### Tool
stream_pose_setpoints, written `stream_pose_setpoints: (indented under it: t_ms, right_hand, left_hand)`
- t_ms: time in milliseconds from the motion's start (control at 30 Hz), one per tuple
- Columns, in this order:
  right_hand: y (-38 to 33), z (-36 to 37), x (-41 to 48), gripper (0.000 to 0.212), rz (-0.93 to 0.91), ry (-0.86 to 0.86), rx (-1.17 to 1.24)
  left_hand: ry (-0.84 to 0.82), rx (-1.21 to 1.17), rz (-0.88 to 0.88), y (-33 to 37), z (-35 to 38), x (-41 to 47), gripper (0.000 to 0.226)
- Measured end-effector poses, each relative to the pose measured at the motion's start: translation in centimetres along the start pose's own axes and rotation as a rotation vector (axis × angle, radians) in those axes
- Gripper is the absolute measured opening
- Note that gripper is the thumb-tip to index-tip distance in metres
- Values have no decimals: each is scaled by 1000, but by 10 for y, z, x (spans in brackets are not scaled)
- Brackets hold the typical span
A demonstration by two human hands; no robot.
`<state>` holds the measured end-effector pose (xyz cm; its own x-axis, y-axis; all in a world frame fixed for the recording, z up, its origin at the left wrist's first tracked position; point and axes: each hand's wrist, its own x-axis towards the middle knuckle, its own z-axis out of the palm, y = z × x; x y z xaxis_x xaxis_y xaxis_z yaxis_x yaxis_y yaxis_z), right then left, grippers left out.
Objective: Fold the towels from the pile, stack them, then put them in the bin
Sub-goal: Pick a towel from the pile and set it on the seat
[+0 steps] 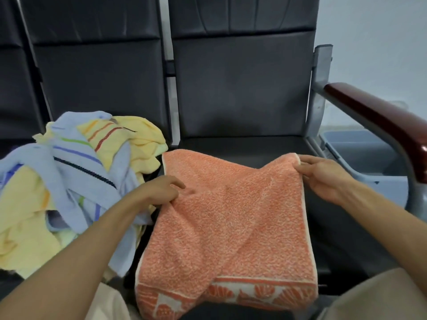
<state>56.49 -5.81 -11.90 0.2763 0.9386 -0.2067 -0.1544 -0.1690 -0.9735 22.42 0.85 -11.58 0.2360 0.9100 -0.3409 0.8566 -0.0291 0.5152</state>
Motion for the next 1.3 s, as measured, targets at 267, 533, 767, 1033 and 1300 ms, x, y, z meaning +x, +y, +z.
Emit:
stream_pose_setpoints:
  t_ms: [267, 533, 767, 1033, 1300]
  right_hand:
    - [14, 17, 5, 28, -44, 144, -302]
    - [18, 26, 11, 32, -76, 257, -71]
    - [20, 22, 4, 18, -170, 426, -169]
    - [-30, 38, -27, 13, -263, 304, -213]
    - [-115, 54, -58, 46, -522, 271, -566]
  left_hand:
    - [63, -164, 58, -18, -12, -5, 28]
    - [51, -446, -92, -7, -13, -12, 34]
    - [9, -1126, -110, -2, -3, -16, 31]
    - [213, -1165, -83, 12, -37, -30, 30]
    - [641, -211, 256, 54, -132, -82, 31]
